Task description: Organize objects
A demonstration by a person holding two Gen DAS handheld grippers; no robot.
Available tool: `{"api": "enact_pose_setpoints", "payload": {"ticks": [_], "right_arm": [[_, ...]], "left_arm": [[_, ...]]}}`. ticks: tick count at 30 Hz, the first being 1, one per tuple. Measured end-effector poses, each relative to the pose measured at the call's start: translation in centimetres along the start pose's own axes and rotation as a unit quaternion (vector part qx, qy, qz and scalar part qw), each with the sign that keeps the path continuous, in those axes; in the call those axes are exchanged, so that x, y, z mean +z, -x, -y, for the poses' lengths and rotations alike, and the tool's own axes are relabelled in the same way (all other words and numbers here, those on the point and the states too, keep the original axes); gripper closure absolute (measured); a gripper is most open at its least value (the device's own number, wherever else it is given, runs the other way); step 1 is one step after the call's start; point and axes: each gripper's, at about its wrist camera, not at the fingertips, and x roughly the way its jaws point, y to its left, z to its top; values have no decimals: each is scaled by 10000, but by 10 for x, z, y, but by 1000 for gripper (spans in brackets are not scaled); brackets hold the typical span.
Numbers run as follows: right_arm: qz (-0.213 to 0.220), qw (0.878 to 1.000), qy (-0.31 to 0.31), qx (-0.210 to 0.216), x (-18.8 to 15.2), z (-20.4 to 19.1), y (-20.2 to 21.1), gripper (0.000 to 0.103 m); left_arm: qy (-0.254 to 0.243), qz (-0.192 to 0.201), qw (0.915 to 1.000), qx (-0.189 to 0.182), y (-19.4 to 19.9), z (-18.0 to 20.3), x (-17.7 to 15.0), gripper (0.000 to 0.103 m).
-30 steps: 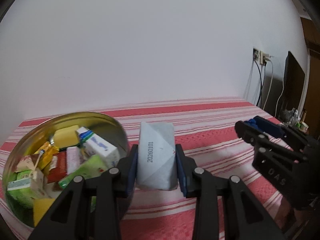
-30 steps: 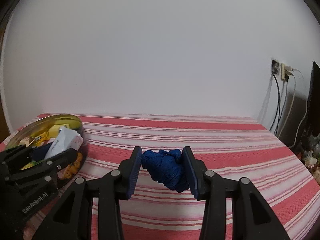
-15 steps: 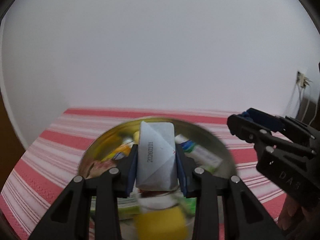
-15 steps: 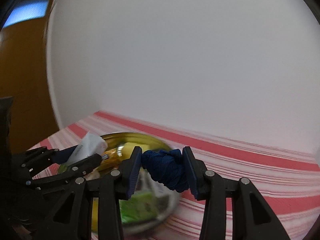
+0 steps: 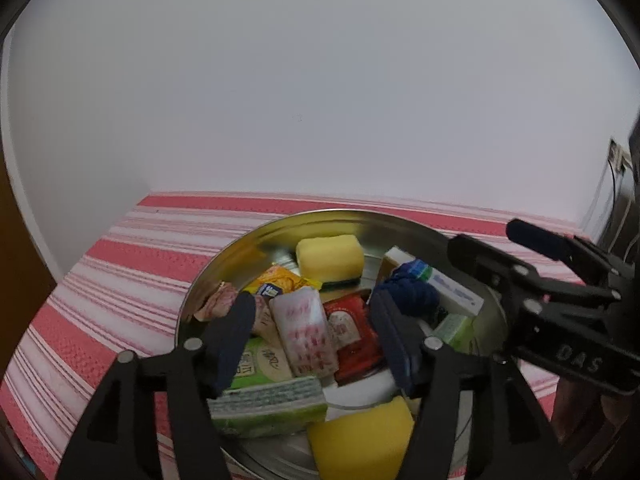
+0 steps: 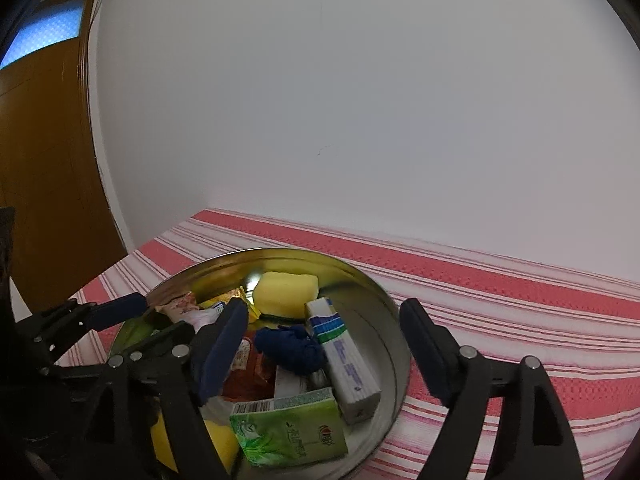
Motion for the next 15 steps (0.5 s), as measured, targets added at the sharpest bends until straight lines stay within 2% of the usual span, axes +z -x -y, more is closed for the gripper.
{"api": "enact_pose_setpoints", "payload": {"ticks": [1,4,15], "right_arm": [[25,10000,-3,-26,0,0,2,23],[69,9999,-80,35,-2,1,7,23],[104,9998,-141,47,-5,2,8,23]], "left_arm": [[-49,-12,10000,43,2,3,0,30],[-166,60,9997,154,7,6,0,15],[-156,229,9992,272,22,2,2,13]]}}
